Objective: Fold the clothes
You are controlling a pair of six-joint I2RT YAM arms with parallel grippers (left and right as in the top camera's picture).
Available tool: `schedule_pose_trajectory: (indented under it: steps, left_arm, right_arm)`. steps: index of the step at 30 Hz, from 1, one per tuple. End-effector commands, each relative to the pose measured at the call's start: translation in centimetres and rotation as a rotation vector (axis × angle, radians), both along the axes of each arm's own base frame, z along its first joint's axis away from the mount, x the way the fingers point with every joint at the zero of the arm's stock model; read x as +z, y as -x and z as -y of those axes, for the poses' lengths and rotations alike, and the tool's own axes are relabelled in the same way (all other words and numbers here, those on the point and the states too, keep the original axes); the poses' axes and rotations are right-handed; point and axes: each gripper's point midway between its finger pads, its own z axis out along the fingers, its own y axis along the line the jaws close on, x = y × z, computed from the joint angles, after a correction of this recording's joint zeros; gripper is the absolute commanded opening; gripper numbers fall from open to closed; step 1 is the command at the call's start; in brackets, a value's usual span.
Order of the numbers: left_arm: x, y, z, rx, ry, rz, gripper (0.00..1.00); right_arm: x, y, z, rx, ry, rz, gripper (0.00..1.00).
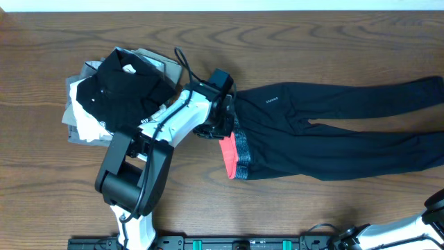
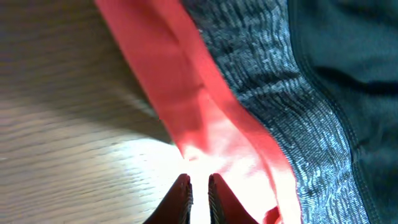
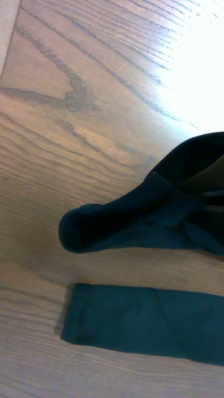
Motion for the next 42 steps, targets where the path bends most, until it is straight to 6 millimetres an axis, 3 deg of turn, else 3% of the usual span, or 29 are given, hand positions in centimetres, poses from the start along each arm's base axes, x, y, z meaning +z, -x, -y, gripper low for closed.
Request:
schedule_pose_trajectory:
  steps: [1, 5, 7, 10, 15, 20, 25, 28, 32, 36, 42]
  left_arm:
    - [0.9, 0.2, 0.6, -0.007, 0.036, 0.008, 0.14]
    - [0.9, 0.4, 3.4, -0.127, 0.12, 0.043, 0.17]
    - [0.8, 0.1, 4.4, -0.168, 0.135, 0.076, 0.23]
    - [0.9, -0.4, 5.0, -0.18, 0.152, 0.109, 0.24]
    - [1.8, -3.8, 5.7, -0.157, 0.206, 0.232, 0.24]
    - [3.0, -7.4, 5.4, -0.115, 0.254, 0.354, 0.25]
    - [4.4, -11.4, 3.4, -0.042, 0.283, 0.464, 0.29]
    - [4.7, -12.3, 1.9, -0.008, 0.294, 0.464, 0.29]
    - [4.1, -10.1, 0.8, 0.012, 0.322, 0.336, 0.3]
    - [4.1, -5.9, -0.1, 0.02, 0.305, 0.16, 0.31]
    - [3.7, 0.7, 0.9, -0.097, 0.276, -0.043, 0.31]
  right_arm:
    - [0.5, -0.4, -0.1, -0.004, 0.003, 0.014, 0.03]
    - [0.5, -0.5, -0.2, -0.001, 0.004, 0.015, 0.02]
    - [0.5, -0.5, -0.2, -0.001, 0.004, 0.015, 0.02]
    - [0.5, -0.5, -0.2, -0.001, 0.003, 0.014, 0.02]
    - [0.5, -0.6, -0.2, 0.0, 0.003, 0.015, 0.02]
    - [0.5, -0.7, -0.4, 0.006, 0.002, 0.014, 0.02]
    - [0.5, -1.0, -0.6, 0.016, -0.009, 0.031, 0.02]
    - [0.5, -1.1, -0.6, 0.017, -0.011, 0.033, 0.02]
    - [0.5, -1.1, -0.6, 0.017, -0.011, 0.033, 0.02]
    - [0.5, -1.1, -0.6, 0.017, -0.008, 0.034, 0.02]
    - [0.6, -1.2, -0.5, 0.017, -0.003, 0.037, 0.02]
